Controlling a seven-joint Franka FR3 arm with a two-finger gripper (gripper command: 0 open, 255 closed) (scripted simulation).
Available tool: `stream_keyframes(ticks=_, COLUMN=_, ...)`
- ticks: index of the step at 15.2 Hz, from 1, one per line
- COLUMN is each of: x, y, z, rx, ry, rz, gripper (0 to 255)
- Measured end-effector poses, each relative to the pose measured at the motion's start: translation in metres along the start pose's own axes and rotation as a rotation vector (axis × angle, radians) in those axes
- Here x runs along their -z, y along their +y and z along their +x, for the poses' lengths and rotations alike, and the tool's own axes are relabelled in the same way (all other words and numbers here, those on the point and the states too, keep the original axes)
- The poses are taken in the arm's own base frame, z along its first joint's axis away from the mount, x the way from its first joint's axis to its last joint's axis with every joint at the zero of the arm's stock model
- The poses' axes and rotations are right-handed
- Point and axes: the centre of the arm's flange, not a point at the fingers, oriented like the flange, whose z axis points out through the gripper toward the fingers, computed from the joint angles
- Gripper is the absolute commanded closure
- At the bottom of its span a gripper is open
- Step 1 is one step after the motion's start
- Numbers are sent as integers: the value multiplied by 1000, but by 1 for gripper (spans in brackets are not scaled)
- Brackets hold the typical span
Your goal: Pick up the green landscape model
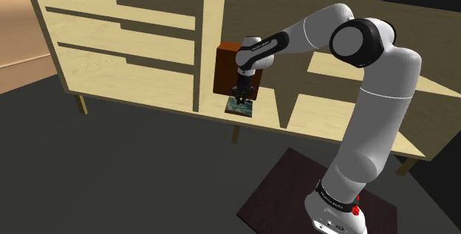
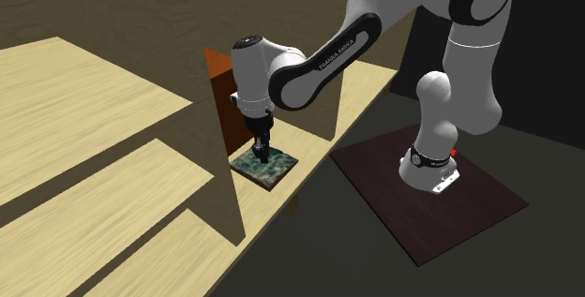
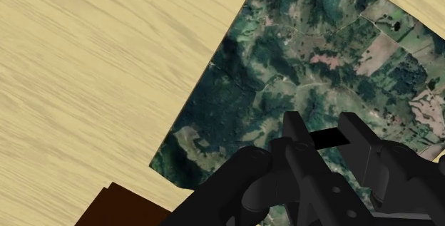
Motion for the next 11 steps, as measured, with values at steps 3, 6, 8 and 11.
stream_keyframes(ticks=3, x=0, y=0, z=0, rx=0, ry=0, rz=0, gripper=255)
stream_keyframes(ticks=6, x=2, y=0, z=0, rx=0, ry=0, rz=0, gripper=255)
stream_keyframes(ticks=8, x=10, y=0, z=0, rx=0, ry=-1, rz=0, gripper=255)
stream_keyframes(ticks=11, x=26, y=-1, z=-1, rx=0, ry=-1, rz=0, gripper=255)
